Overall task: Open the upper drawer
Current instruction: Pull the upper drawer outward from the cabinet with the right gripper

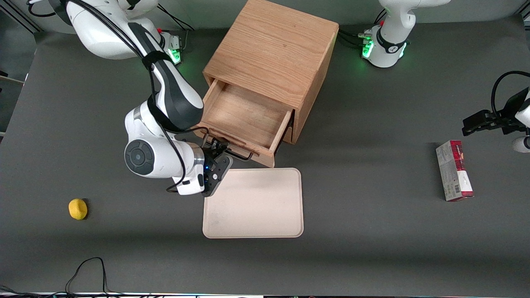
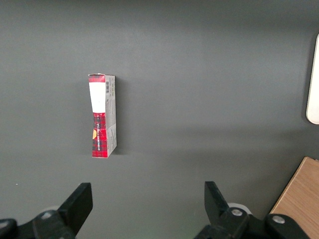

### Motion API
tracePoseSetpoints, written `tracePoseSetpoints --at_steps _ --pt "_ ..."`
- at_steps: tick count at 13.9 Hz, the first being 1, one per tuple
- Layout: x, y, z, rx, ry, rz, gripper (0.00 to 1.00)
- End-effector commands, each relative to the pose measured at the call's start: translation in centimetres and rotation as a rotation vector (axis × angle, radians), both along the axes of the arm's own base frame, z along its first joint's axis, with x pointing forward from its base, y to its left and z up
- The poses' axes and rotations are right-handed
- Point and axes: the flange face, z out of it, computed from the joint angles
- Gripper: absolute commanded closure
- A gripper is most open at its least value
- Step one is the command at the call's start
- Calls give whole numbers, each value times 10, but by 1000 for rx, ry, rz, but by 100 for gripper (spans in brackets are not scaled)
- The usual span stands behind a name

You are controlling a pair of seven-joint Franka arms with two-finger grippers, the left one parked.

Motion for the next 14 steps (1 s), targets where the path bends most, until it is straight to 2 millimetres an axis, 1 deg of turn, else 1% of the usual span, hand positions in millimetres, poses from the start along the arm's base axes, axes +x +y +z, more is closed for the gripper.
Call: tracePoseSetpoints --at_steps 1,6,9,12,14 --pt "17 -9 -2 7 -21 5 0" --pt "27 -12 -6 11 -30 -5 0" --pt "35 -21 -9 14 -32 -21 0" --pt "39 -23 -9 22 -43 -7 0" --pt "44 -30 -10 22 -44 -19 0"
